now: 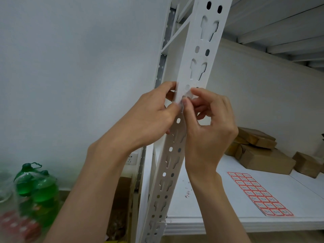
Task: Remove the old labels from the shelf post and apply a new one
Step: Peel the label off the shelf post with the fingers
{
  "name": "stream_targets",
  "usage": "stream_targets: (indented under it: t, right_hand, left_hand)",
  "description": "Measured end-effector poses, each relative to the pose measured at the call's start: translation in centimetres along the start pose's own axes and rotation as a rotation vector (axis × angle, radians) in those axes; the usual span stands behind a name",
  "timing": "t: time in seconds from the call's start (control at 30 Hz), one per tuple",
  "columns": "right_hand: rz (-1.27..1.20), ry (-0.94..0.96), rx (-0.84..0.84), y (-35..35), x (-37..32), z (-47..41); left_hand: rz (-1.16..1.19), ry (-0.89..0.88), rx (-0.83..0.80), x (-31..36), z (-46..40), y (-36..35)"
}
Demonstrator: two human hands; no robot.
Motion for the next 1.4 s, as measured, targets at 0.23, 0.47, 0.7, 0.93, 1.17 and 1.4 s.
stream_targets:
  t: [0.23, 0.47, 0.7, 0.93, 1.17, 1.4]
  right_hand:
    - [0.028, 0.071, 0.036, -0.1, 0.0, 0.4]
    - [0.059, 0.071, 0.049, -0.5, 0.0, 0.7]
    - [0.052, 0.065, 0.051, -0.6, 0.2, 0.9]
    - [0.007, 0.06, 0.041, -0.2, 0.4, 1.2]
    - [-0.205, -0.232, 0.12, 0.7, 0.8, 0.1]
    - [-0.3, -0.303, 0.088, 1.1, 0.3, -0.3]
  left_hand:
    - [-0.008, -0.004, -0.003, -0.1, 0.0, -0.1]
    - [-0.008, -0.001, -0.002, -0.1, -0.1, -0.1]
    - [-0.026, -0.001, -0.002, -0.1, -0.1, -0.1]
    - [-0.05, -0.001, -0.003, 0.0, 0.0, 0.0]
    - [-0.121, -0.023, 0.041, 0.1, 0.1, 0.2]
    - [-0.225, -0.031, 0.105, -0.1, -0.1, 0.1]
Point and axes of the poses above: each hand's wrist, its own z-axis away from the middle knuckle, its own y-axis out of the back of the hand, x = y × z, the point moved 2 cm from there along -z, towards the middle knuckle, and after that the axes turned 2 degrees about -z, right-handed, at the moved point
